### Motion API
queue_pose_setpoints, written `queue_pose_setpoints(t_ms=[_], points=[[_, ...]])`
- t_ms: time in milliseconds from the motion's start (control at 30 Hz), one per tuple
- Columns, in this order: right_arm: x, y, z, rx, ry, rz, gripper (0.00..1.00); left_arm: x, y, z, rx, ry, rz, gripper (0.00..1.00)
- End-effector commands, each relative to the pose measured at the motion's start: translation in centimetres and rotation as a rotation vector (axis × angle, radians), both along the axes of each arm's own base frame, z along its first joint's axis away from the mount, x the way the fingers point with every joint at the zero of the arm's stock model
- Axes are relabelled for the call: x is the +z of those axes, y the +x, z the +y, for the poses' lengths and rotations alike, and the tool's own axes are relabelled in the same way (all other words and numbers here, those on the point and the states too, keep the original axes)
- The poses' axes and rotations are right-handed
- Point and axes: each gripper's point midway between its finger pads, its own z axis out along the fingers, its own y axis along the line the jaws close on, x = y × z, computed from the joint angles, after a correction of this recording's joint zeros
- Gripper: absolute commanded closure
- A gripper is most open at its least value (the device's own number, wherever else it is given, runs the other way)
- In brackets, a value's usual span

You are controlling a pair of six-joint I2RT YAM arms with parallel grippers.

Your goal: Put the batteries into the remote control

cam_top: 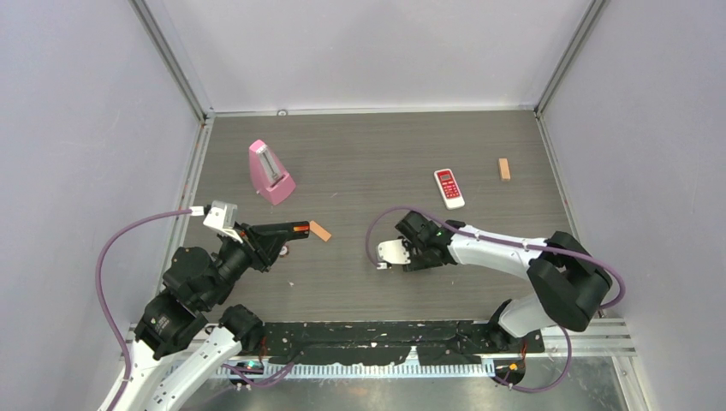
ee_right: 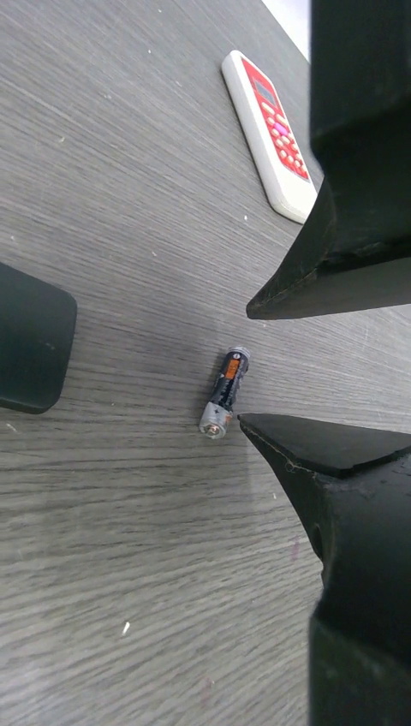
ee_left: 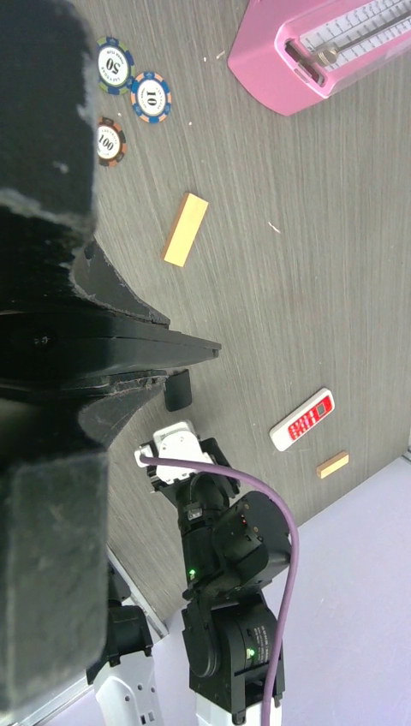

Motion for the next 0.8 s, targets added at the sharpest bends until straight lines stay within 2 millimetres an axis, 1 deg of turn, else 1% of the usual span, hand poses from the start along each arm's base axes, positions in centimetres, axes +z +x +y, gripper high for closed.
queue_pose_setpoints(t_ms=[0,333,467,533,567,600,633,667,767], points=[[0.8,1.5,1.2,0.011,-0.004,-0.053,0.5,1.6,0.1,0.3,0.018,-0.023,-0.041,1.0],[0.1,1.2,2.3,0.051,-0.009,-0.021,0.52,1.4,0.2,0.4,0.022,-0.018,-0.038,1.0],[-0.2,0.9,2.7,0.044,-0.007,0.015,0.58,1.4,0.2,0.4,0.022,-0.017,-0.035,1.0],[-0.2,1.3,3.1,0.023,-0.003,0.02,0.61,1.3,0.2,0.4,0.023,-0.017,-0.034,1.0],[-0.6,1.4,3.0,-0.014,-0.005,0.031,0.61,1.4,0.2,0.4,0.024,-0.016,-0.035,1.0],[-0.2,1.9,3.3,-0.037,0.004,0.028,0.61,1.3,0.2,0.5,0.025,-0.015,-0.034,1.0],[-0.8,1.9,3.3,-0.071,0.002,0.053,0.61,1.3,0.1,0.5,0.026,-0.015,-0.033,1.0],[-0.6,2.1,3.7,-0.09,0.014,0.06,0.62,1.4,0.1,0.5,0.026,-0.015,-0.033,1.0],[-1.3,2.2,3.6,-0.123,-0.007,0.094,0.62,1.4,-0.1,0.8,0.031,-0.014,-0.034,1.0]])
